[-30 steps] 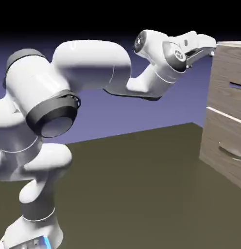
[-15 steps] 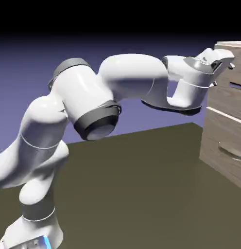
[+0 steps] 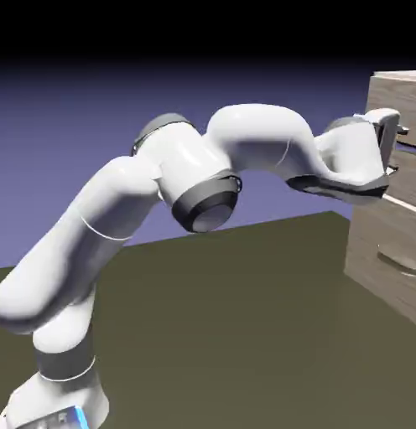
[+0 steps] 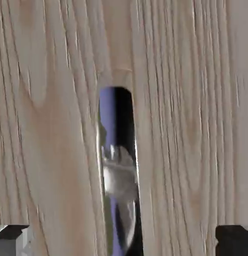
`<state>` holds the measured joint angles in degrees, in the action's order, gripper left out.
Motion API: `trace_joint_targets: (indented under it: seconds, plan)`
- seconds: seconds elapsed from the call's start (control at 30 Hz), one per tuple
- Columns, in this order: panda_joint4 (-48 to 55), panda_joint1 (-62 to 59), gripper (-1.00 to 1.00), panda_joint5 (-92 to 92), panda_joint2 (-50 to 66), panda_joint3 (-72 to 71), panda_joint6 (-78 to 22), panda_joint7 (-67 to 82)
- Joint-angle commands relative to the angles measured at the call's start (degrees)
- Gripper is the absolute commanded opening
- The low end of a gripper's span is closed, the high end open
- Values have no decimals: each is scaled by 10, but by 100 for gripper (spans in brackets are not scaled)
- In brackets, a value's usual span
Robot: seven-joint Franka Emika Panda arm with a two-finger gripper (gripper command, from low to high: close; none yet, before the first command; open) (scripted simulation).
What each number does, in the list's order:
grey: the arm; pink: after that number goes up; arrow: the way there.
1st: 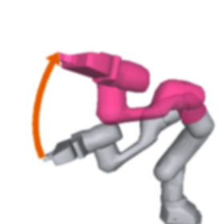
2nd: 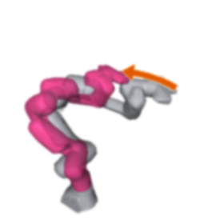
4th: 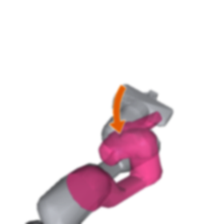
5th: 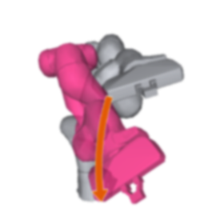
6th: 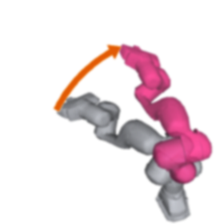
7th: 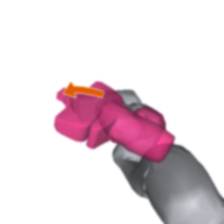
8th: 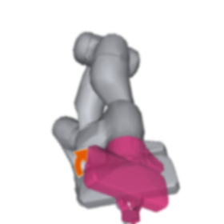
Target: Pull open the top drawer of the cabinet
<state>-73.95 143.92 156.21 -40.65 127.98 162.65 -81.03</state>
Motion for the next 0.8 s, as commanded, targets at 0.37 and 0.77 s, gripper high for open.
trace_joint_targets:
  seconds: [0.37,0.77]
  plan:
    - [214,97,-100,-104,-132,28,62,177]
    - [-15,-29,-100,-3,-14,-42,-12,31]
